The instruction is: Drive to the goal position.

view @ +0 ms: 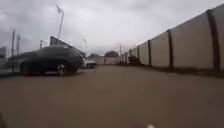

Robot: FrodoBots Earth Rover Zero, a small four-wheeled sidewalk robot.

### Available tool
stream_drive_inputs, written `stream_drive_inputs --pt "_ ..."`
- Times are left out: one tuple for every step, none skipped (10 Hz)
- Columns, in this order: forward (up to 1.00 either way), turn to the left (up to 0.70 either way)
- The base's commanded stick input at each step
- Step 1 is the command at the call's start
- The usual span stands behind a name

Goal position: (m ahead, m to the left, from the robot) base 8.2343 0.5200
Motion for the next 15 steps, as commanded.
stream_drive_inputs --pt "0.7 0.0" --pt "0.7 0.0" --pt "0.7 0.0" --pt "0.7 0.0" --pt "0.7 0.0" --pt "0.7 0.0" --pt "0.7 0.0" --pt "0.7 0.0" --pt "0.7 0.0" --pt "0.7 0.0" --pt "0.7 0.0" --pt "0.7 0.0" --pt "0.7 0.0" --pt "0.7 0.0" --pt "0.7 0.0"
